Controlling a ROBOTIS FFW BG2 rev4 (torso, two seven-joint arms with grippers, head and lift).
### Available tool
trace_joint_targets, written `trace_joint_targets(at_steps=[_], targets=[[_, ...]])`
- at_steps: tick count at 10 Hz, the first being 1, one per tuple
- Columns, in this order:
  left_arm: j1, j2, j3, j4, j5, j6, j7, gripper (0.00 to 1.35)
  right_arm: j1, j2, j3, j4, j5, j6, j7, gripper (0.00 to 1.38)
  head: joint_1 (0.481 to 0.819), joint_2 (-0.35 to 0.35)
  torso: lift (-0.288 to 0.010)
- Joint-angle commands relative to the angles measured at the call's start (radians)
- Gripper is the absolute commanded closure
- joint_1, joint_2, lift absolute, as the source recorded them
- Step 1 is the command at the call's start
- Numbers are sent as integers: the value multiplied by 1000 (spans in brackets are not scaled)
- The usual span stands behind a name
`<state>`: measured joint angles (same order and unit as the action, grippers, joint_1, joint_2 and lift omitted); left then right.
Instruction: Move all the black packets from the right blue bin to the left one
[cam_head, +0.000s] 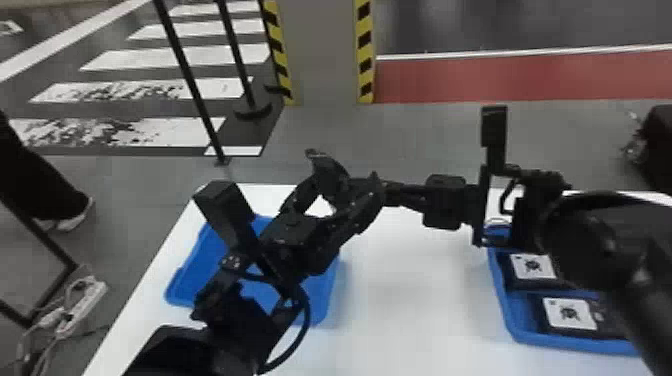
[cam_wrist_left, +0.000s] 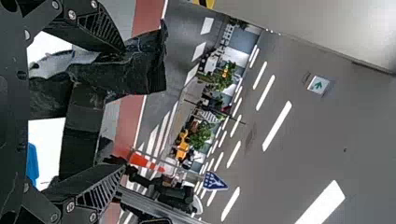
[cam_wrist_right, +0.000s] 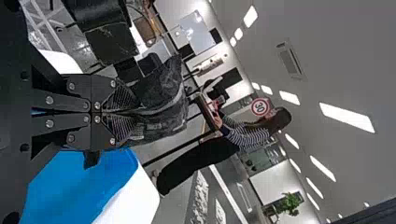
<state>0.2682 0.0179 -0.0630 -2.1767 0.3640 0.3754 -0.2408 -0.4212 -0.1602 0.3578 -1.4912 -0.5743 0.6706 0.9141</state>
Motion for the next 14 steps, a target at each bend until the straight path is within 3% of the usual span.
trace_joint_targets(at_steps=[1,2,3,4,5,11,12,13,14], targets=[[9,-6,-3,-2,-2,-5,32,180,1,1,13,5,-10,-1,0,1161,658,192,-110],[21,-7,-9,-2,-11,-22,63,338,1,1,15,5,-13,-3,0,1161,662,204,-110],[31,-7,-17,-2,-11,-74,95,995,1,1,15,5,-13,-6,0,1161,665,210,-110],[43,-10,-21,-2,-5,-120,126,1182,1,-1,15,5,-16,-8,0,1161,664,214,-110],[46,-7,-23,1,-23,-167,126,1185,1,-1,15,5,-15,-8,0,1161,660,223,-110],[41,13,-40,1,-31,-211,123,1216,1,1,13,37,-52,-47,-4,1125,646,223,-110],[46,11,-35,1,-31,-233,123,1216,1,1,9,12,-39,-74,-3,877,643,224,-110],[48,7,-24,1,-37,-265,124,1216,19,2,-51,-44,22,-109,6,358,634,225,-110],[53,-7,3,11,-63,-292,127,1216,65,5,-152,-157,120,-106,6,30,611,223,-110]])
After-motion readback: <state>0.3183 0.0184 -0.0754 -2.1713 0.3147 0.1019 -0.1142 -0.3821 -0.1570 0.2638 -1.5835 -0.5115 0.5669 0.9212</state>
